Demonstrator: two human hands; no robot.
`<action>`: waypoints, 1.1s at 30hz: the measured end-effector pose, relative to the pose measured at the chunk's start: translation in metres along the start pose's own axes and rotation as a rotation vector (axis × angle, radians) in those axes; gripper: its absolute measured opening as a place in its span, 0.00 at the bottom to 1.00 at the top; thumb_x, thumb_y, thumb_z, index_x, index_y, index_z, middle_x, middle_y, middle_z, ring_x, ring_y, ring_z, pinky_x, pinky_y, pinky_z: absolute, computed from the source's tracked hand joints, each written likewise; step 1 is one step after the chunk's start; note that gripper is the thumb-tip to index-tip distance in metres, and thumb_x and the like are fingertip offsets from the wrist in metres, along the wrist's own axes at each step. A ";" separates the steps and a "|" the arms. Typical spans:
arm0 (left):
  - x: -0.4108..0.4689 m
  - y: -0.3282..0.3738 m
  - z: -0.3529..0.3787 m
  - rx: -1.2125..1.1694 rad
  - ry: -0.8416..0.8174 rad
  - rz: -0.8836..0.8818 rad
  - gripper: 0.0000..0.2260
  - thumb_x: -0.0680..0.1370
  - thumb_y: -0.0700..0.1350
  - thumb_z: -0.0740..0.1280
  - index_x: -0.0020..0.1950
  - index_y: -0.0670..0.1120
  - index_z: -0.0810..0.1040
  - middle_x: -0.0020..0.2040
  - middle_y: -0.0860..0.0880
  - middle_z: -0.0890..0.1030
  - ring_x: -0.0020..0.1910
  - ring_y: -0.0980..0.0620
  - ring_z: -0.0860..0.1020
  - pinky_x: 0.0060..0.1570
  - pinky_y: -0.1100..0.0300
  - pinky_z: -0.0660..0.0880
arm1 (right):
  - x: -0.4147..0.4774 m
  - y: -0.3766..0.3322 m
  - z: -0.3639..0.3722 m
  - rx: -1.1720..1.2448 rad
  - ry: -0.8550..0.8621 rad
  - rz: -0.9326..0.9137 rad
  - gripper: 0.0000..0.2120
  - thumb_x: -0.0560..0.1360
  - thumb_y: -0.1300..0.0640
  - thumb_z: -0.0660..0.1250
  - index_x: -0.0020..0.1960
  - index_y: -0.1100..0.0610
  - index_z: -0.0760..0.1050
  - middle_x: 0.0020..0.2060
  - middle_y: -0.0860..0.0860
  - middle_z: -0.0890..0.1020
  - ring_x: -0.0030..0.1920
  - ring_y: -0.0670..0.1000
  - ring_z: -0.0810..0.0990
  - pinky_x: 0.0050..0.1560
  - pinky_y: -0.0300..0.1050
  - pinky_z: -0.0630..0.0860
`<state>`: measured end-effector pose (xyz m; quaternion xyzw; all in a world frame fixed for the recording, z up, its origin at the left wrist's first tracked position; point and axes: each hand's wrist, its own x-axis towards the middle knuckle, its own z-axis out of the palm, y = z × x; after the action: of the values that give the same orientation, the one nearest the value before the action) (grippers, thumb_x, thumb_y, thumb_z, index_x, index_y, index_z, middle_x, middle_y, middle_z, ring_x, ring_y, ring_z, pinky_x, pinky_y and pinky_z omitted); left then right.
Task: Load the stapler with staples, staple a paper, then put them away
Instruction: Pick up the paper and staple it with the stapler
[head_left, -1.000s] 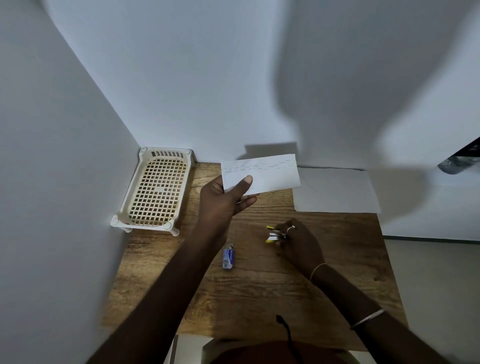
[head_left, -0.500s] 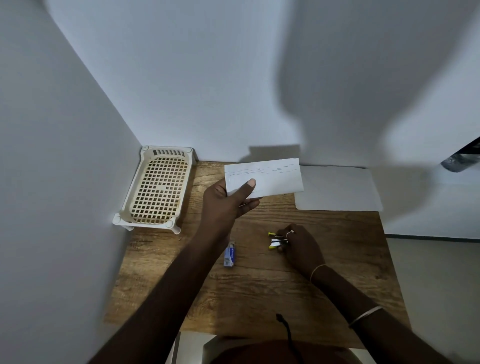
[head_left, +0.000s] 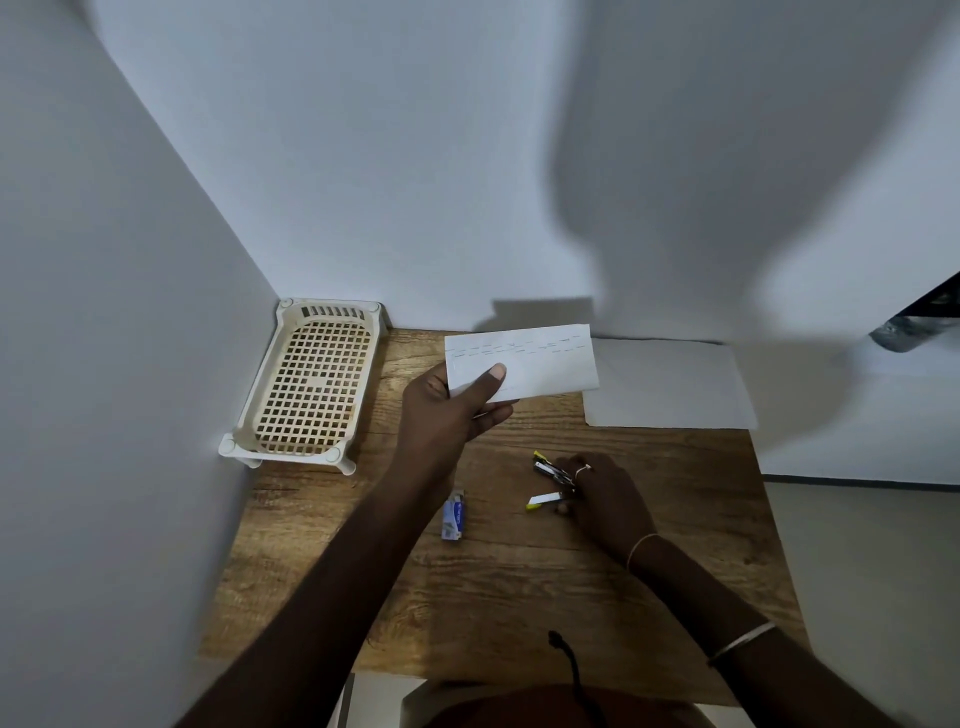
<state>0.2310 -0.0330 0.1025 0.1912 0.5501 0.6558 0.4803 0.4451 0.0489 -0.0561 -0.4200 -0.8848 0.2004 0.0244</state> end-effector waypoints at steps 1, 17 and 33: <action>0.000 0.000 0.000 -0.001 -0.001 0.000 0.15 0.79 0.41 0.73 0.66 0.44 0.81 0.58 0.45 0.87 0.54 0.42 0.87 0.50 0.55 0.84 | 0.001 0.000 -0.001 -0.006 0.001 -0.010 0.30 0.68 0.56 0.77 0.69 0.52 0.77 0.61 0.52 0.80 0.62 0.57 0.77 0.59 0.50 0.75; 0.011 -0.005 -0.004 0.007 -0.003 -0.009 0.14 0.79 0.42 0.74 0.65 0.44 0.82 0.58 0.45 0.87 0.54 0.43 0.87 0.49 0.56 0.84 | 0.028 -0.059 -0.112 1.398 0.304 0.347 0.22 0.82 0.39 0.60 0.55 0.56 0.82 0.46 0.57 0.87 0.42 0.55 0.87 0.40 0.45 0.83; 0.035 -0.010 -0.011 -0.003 0.016 -0.093 0.16 0.78 0.48 0.75 0.63 0.42 0.82 0.54 0.43 0.88 0.51 0.42 0.87 0.48 0.53 0.84 | 0.042 -0.061 -0.117 1.449 0.423 0.280 0.07 0.76 0.61 0.73 0.54 0.58 0.83 0.40 0.55 0.87 0.37 0.53 0.85 0.38 0.42 0.82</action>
<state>0.2104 -0.0103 0.0802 0.1593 0.5612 0.6352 0.5062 0.3985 0.0852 0.0689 -0.4368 -0.4474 0.6467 0.4368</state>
